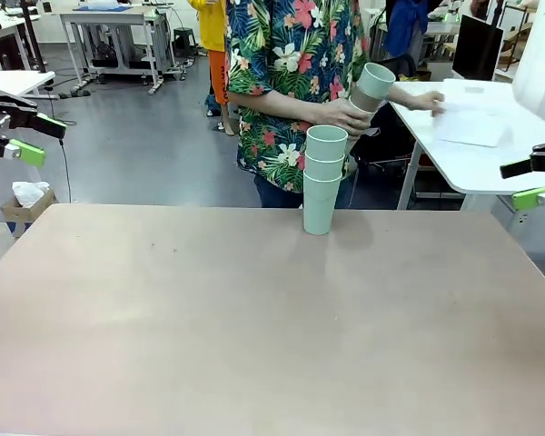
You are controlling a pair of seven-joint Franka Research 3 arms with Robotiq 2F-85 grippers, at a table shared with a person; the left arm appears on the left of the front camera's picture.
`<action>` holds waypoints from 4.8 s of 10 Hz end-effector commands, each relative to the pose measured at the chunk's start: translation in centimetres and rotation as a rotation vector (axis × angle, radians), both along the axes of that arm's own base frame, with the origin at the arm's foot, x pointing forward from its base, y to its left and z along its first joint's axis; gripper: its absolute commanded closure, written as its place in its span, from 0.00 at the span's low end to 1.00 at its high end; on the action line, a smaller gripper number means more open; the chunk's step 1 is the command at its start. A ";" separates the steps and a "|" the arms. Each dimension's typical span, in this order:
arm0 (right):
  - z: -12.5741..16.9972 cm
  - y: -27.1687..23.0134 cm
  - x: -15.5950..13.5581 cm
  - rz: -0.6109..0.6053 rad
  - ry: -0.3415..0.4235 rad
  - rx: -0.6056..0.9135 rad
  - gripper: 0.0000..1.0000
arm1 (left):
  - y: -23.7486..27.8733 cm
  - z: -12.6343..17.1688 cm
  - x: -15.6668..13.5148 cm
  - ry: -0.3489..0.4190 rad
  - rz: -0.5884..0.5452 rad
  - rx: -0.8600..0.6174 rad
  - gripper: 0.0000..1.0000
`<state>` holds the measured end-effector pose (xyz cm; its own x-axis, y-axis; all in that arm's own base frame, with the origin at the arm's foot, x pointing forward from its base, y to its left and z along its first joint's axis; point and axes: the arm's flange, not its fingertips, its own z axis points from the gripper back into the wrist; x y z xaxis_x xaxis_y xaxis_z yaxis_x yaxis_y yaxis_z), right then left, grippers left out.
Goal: Stack the cups and store them in the basket.
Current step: Place the stack of Reusable plastic cups into the Pantry Basket.
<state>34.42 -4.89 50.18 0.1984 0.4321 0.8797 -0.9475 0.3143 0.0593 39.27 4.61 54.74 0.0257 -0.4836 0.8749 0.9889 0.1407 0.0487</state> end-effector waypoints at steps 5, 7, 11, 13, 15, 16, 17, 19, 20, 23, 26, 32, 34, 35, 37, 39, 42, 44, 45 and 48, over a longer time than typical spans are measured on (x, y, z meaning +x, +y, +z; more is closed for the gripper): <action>0.4 0.1 0.1 -0.010 0.003 0.024 0.00 | -0.1 0.2 0.1 0.006 0.009 0.000 0.00; 0.4 0.1 0.1 -0.010 0.003 0.024 0.00 | -0.1 0.2 0.1 0.006 0.009 0.000 0.00; 0.4 0.1 0.1 -0.010 0.003 0.024 0.00 | -0.1 0.2 0.1 0.006 0.009 0.000 0.00; 0.4 0.1 0.1 -0.010 0.003 0.024 0.00 | -0.1 0.2 0.1 0.006 0.009 0.000 0.00; 0.4 0.1 0.1 -0.010 0.003 0.024 0.00 | -0.1 0.2 0.1 0.006 0.009 0.000 0.00; 0.4 0.1 0.1 -0.010 0.003 0.024 0.00 | -0.1 0.2 0.1 0.006 0.009 0.000 0.00; 0.4 0.1 0.1 -0.010 0.003 0.024 0.00 | -0.1 0.2 0.1 0.006 0.009 0.000 0.00; 0.4 0.1 0.1 -0.010 0.003 0.024 0.00 | -0.1 0.2 0.1 0.006 0.009 0.000 0.00; 0.4 0.1 0.1 -0.010 0.003 0.024 0.00 | -0.1 0.2 0.1 0.006 0.009 0.000 0.00; 0.4 0.1 0.1 -0.010 0.003 0.024 0.00 | -0.1 0.2 0.1 0.006 0.009 0.000 0.00; 0.4 0.1 0.1 -0.010 0.003 0.024 0.00 | -0.1 0.2 0.1 0.006 0.009 0.000 0.00; 0.4 0.1 0.1 -0.010 0.003 0.024 0.00 | -0.1 0.2 0.1 0.006 0.009 0.000 0.00; 0.4 0.1 0.1 -0.010 0.003 0.024 0.00 | -0.1 0.2 0.1 0.006 0.009 0.000 0.00; 0.4 0.1 0.1 -0.010 0.003 0.024 0.00 | -0.1 0.2 0.1 0.006 0.009 0.000 0.00; 0.4 0.1 0.1 -0.010 0.003 0.024 0.00 | -0.1 0.2 0.1 0.006 0.009 0.000 0.00; 0.4 0.1 0.1 -0.010 0.003 0.024 0.00 | -0.1 0.2 0.1 0.006 0.009 0.000 0.00; 0.4 0.1 0.1 -0.010 0.003 0.024 0.00 | -0.1 0.2 0.1 0.006 0.009 0.000 0.00; 0.4 0.1 0.1 -0.010 0.003 0.024 0.00 | -0.1 0.2 0.1 0.006 0.009 0.000 0.00; 0.4 0.1 0.1 -0.010 0.003 0.024 0.00 | -0.1 0.2 0.1 0.006 0.009 0.000 0.00; 0.4 0.1 0.1 -0.010 0.003 0.024 0.00 | -0.1 0.2 0.1 0.006 0.009 0.000 0.00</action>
